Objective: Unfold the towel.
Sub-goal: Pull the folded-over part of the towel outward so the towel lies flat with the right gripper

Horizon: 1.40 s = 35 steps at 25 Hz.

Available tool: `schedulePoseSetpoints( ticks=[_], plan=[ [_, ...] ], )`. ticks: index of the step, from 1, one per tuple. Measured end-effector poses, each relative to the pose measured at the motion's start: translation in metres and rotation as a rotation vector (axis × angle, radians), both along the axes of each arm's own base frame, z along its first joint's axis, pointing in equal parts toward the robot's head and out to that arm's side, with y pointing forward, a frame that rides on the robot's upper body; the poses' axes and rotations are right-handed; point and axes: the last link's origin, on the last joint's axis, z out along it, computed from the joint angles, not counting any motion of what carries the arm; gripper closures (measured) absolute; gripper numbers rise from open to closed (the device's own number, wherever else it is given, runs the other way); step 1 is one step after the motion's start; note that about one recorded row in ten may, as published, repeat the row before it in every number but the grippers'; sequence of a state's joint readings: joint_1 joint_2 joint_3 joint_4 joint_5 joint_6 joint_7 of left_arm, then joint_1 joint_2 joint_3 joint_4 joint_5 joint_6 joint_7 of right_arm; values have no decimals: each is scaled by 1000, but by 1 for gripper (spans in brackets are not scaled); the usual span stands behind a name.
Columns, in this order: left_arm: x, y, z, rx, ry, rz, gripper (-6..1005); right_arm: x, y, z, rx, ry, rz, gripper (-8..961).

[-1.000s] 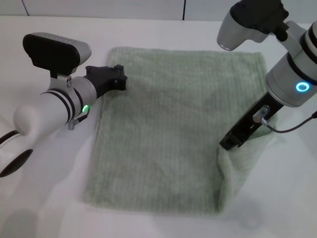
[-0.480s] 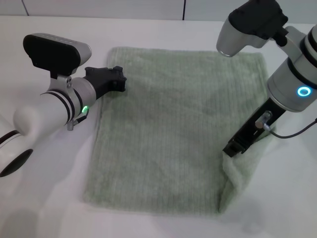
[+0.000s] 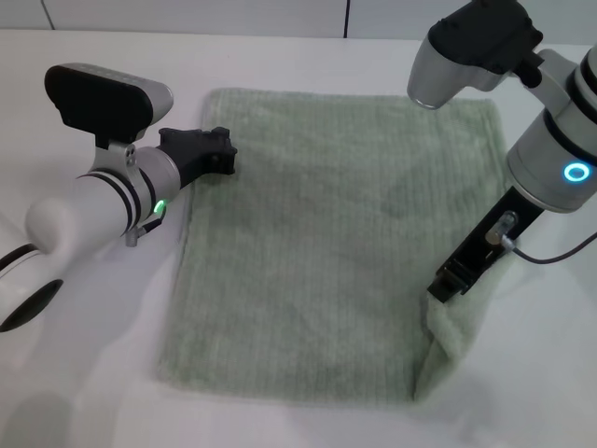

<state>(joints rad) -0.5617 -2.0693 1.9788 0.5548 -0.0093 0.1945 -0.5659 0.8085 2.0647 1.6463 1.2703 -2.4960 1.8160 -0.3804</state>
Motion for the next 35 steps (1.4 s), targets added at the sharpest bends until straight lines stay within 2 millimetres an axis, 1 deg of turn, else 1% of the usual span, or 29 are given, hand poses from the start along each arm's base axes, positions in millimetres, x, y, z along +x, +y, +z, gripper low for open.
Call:
schedulePoseSetpoints(
  ticks=[6, 11, 17, 35],
  plan=[
    [0, 1, 0, 2, 0, 1, 1001, 3, -2, 3, 3, -26, -2, 903],
    [0, 1, 1, 3, 0, 5, 1000, 7, -2, 8, 20, -57, 3, 903],
    [-1, 1, 1, 3, 3, 9, 1000, 12, -9, 11, 6, -70, 10, 902],
    [0, 2, 1, 0, 10, 19, 1000, 34, -26, 4, -34, -117, -14, 900]
  ],
)
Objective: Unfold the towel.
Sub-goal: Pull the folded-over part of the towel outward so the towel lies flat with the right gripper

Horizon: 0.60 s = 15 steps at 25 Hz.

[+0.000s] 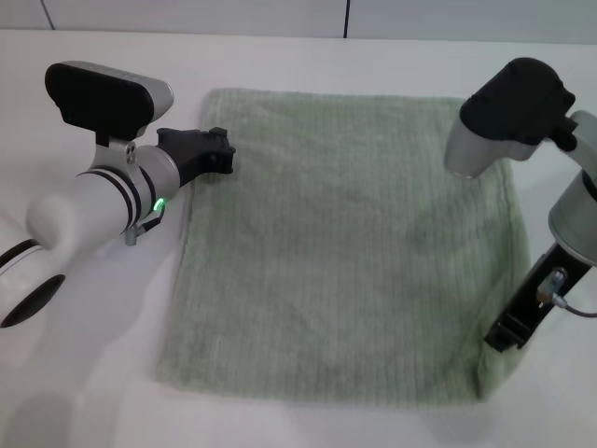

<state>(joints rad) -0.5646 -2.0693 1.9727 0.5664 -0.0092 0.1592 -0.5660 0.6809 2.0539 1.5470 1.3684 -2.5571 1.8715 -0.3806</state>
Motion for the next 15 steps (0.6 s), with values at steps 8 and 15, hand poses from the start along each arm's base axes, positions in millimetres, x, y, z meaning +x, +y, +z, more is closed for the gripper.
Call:
schedulePoseSetpoints(
  ticks=[8, 15],
  plan=[
    [2, 1, 0, 1, -3, -5, 1000, 7, -2, -2, -8, -43, 0, 869],
    [3, 1, 0, 1, -4, -6, 1001, 7, -3, -1, -12, -52, 7, 661]
  ],
)
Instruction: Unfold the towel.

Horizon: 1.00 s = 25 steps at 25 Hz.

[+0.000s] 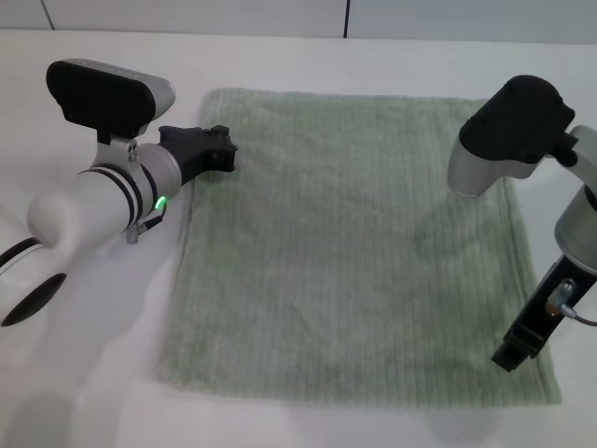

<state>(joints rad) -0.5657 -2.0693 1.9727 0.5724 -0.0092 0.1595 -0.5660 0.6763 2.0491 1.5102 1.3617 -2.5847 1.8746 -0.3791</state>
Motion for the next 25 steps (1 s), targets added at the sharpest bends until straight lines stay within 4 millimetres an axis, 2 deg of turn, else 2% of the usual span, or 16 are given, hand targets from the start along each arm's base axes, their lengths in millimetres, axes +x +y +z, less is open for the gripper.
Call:
schedulePoseSetpoints(
  ticks=[2, 9, 17, 25],
  plan=[
    [0, 0, 0, 0, -1, -1, 1001, -5, 2, 1, 7, 9, 16, 592],
    [1, 0, 0, 1, -4, -2, 1001, -20, 8, 4, 45, 59, 87, 595],
    [-1, -1, 0, 1, -5, 2, 1001, -38, 25, 11, 150, 164, 165, 596],
    [0, -1, 0, 1, -5, 0, 1001, -43, 33, 7, 190, 205, 208, 597]
  ],
)
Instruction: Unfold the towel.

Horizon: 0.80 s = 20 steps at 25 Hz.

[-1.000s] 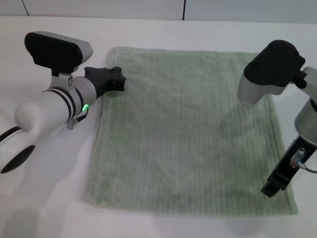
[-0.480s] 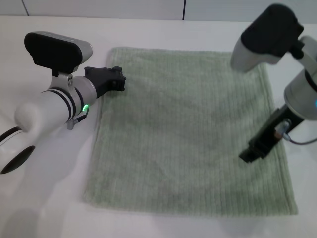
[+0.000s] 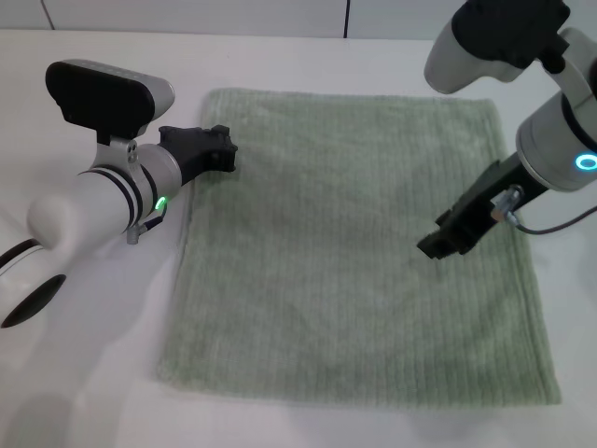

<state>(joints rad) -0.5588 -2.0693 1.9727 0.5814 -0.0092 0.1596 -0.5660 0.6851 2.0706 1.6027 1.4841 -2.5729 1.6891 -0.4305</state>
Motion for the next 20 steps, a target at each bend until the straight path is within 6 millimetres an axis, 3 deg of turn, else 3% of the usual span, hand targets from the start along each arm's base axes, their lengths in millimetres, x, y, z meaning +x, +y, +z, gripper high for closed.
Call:
schedulePoseSetpoints(
  ticks=[20],
  plan=[
    [1, 1, 0, 0, 0, -5, 1000, -3, 20, 1, 147, 105, 120, 600]
  ],
)
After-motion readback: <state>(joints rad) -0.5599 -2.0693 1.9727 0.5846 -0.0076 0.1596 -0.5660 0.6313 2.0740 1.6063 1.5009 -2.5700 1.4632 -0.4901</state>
